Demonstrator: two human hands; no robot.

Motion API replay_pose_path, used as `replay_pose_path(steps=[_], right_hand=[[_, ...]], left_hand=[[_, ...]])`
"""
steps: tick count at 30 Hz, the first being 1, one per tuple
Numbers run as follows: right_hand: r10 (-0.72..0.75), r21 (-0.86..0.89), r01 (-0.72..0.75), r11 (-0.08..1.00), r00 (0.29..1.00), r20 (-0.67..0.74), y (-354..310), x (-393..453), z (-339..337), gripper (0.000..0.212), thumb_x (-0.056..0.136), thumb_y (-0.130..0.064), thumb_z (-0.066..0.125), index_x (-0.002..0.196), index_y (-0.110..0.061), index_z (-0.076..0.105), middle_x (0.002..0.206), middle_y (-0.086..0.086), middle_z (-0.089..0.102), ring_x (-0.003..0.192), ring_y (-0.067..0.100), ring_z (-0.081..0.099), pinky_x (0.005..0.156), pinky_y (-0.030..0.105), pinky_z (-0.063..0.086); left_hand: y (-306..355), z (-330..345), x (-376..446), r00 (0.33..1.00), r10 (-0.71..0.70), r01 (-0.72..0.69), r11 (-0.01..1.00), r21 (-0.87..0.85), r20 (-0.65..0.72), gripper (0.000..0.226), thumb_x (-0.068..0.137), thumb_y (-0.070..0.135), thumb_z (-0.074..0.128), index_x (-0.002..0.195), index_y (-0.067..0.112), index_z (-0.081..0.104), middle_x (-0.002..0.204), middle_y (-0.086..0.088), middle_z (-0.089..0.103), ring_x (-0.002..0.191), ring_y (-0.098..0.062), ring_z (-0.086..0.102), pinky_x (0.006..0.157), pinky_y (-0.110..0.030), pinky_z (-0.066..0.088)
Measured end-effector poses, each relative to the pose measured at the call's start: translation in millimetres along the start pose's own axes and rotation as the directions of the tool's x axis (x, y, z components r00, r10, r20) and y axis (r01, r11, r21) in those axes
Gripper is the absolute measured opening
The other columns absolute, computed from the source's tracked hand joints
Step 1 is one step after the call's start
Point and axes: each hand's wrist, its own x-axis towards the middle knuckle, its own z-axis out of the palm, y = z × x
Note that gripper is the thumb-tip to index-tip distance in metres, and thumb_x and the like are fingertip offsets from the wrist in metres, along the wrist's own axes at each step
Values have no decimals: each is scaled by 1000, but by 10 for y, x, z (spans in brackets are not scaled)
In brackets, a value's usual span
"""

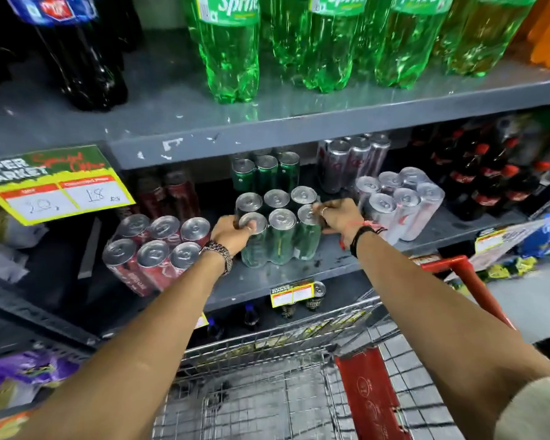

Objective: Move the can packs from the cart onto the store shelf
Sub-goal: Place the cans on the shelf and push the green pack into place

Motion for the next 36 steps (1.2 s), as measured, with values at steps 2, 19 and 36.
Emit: replay_pose_path(steps=[2,19,36], right_hand=[[-66,21,65,998,997,45,9,-43,-23,33,83,-37,64,103,-11,64,100,10,67,93,23,64,84,31,53],[-388,-445,453,772,892,233,207,-194,-71,71,76,-26,72,141,-26,42,131,12,62,122,27,57,102,27,43],[-383,-516,454,726,891,246,200,-292,-243,70,77,-26,72,141,-28,42,132,10,62,123,31,55,103,29,42]], left_hand=[[1,-12,-3,996,42,-45,999,31,75,23,71,39,72,63,22,59,73,2,63,72,-14,58,61,-22,43],[-10,251,-152,992,44,-1,940,341,-118,84,50,52,82,109,6,43,111,-17,65,102,-35,63,69,-30,42],[18,350,-268,992,62,-23,942,334,-106,83,52,52,81,108,7,41,109,-14,66,99,-34,63,66,-30,42]])
